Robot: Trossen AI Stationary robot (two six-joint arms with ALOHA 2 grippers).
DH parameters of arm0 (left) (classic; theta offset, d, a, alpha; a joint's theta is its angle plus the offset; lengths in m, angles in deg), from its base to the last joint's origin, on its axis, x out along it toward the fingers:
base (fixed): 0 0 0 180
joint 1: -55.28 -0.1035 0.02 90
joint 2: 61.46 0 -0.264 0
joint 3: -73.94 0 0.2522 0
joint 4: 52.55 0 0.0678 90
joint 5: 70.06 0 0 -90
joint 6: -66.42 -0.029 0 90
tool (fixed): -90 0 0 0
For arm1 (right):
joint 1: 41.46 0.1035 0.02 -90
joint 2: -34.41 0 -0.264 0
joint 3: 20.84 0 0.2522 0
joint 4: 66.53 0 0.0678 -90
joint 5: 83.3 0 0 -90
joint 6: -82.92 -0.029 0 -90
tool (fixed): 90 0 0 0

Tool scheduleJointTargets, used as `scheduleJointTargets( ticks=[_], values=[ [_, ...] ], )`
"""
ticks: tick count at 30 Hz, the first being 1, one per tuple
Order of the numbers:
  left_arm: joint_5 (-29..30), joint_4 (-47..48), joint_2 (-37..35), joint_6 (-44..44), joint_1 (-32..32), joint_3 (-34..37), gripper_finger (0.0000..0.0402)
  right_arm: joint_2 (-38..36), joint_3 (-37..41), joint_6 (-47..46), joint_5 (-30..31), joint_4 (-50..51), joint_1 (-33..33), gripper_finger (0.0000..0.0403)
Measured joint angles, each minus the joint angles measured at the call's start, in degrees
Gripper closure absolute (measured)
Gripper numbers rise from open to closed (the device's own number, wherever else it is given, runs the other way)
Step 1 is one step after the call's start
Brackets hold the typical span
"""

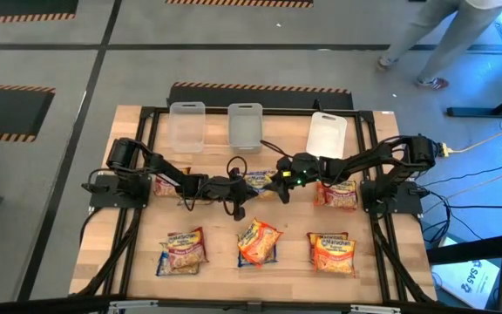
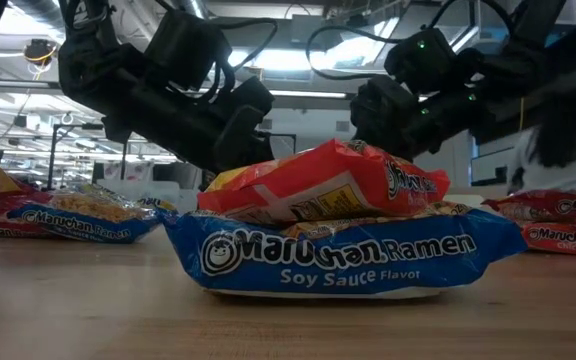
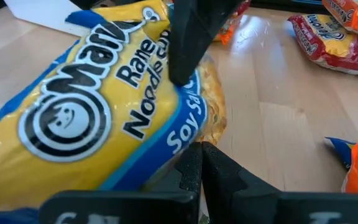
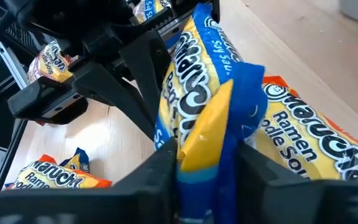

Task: Sort Maruchan noodles
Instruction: Put the blue noodle pack into the white bin

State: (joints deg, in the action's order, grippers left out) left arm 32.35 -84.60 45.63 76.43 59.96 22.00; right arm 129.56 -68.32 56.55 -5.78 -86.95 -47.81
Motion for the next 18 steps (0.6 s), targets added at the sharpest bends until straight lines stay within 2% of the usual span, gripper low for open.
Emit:
scheduleJointTargets(
  ticks=[4,7,14,18],
  values=[
    [0.02,-0.06,0.00,3.07,0.55,0.00,0.0387,-0.01,-0.04,1.88,-0.06,-0.04,0.00,0.0362],
    [0.08,0.25,-0.23,2.84,0.53,0.00,0.0379,-0.02,-0.04,2.92,-0.11,-0.07,0.00,0.0381],
    [-1.27,1.67,-3.25,0.37,0.47,-0.04,0.0357,-0.34,-0.04,4.41,-0.12,0.29,0.02,0.0387],
    [-1.38,7.00,-7.26,0.34,0.44,-0.02,0.0340,-2.05,-0.02,5.83,0.07,2.41,0.02,0.0388]
  ],
)
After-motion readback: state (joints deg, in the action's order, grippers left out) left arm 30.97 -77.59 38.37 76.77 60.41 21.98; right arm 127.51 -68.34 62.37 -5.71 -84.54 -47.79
